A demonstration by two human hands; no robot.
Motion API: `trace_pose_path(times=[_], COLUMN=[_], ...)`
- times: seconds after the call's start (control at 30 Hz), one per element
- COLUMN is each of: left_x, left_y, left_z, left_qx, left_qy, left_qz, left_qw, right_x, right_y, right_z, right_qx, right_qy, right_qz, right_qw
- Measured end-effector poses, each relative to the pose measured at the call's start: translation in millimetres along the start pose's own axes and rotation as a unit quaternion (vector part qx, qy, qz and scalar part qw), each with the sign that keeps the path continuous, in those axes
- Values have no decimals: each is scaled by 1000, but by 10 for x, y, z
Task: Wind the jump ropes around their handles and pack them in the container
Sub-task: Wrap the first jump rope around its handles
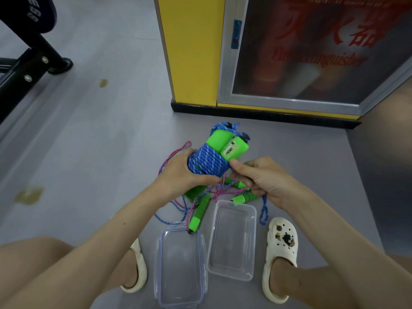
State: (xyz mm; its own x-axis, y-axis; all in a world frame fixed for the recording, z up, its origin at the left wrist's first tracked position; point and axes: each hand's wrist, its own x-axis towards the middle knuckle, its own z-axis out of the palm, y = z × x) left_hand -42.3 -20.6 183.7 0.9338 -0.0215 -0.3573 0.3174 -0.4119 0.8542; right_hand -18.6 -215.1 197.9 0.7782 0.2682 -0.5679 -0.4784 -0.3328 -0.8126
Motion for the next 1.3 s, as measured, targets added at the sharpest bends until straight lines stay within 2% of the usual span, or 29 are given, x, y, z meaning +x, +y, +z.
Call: trace_pose_path(times=[0.07, 0.1, 0.23, 0.3, 0.37, 0.47, 0.53, 0.6, 0.67, 0.73, 0.77, 0.8, 0.83, 0.87, 0.93, 1.0, 1.07, 1.17, 1.3], left_x=[-15, -39, -89, -78, -70, -81, -49, -9, -6, -51, -78, -98, -94, -89, -81, -102, -132, -113, -54], left_y=[14, 20, -9, -26, -91, -181, -221, -219, -191, -82, -6, 63, 101, 136, 132, 93, 69, 58, -2], left_z=[22, 48, 153, 188, 248, 349, 366, 346, 316, 246, 189, 128, 66, 9, -74, -82, -67, -45, 13], left_qx=[203, 259, 355, 411, 473, 525, 526, 504, 455, 355, 277, 181, 78, -6, -99, -161, -202, -225, -158], left_qy=[80, 106, 188, 205, 221, 284, 309, 301, 264, 182, 122, 63, 16, -16, -78, -156, -192, -140, -51], left_qz=[41, 48, 108, 139, 183, 286, 332, 352, 347, 274, 202, 128, 65, 11, -68, -91, -83, -73, -19], left_qw=[975, 959, 909, 877, 833, 750, 719, 729, 776, 875, 931, 973, 995, 1000, 990, 970, 957, 961, 986], right_x=[18, 31, 73, 62, 39, 36, 45, 61, 66, 54, 44, 34, 27, 16, 5, -7, -10, 5, 18], right_y=[48, 68, 69, 49, 31, 17, 15, 21, 23, 0, -14, -26, -30, -34, -30, -31, -35, -33, -12], right_z=[58, 78, 133, 178, 229, 274, 283, 273, 222, 139, 98, 67, 47, 38, 39, 39, 27, 28, 71], right_qx=[-33, -40, -21, -9, 6, 70, 95, 104, 115, 117, 116, 115, 114, 117, 134, 148, 150, 121, 54], right_qy=[18, 22, 13, -4, -23, -24, -2, 20, 31, 28, 21, 9, -8, -26, -55, -75, -89, -72, 43], right_qz=[13, 18, 46, 60, 74, 91, 95, 71, 29, -10, -27, -42, -57, -67, -79, -79, -72, -60, -21], right_qw=[999, 999, 999, 998, 997, 993, 991, 992, 992, 993, 993, 992, 992, 991, 986, 983, 982, 988, 997])
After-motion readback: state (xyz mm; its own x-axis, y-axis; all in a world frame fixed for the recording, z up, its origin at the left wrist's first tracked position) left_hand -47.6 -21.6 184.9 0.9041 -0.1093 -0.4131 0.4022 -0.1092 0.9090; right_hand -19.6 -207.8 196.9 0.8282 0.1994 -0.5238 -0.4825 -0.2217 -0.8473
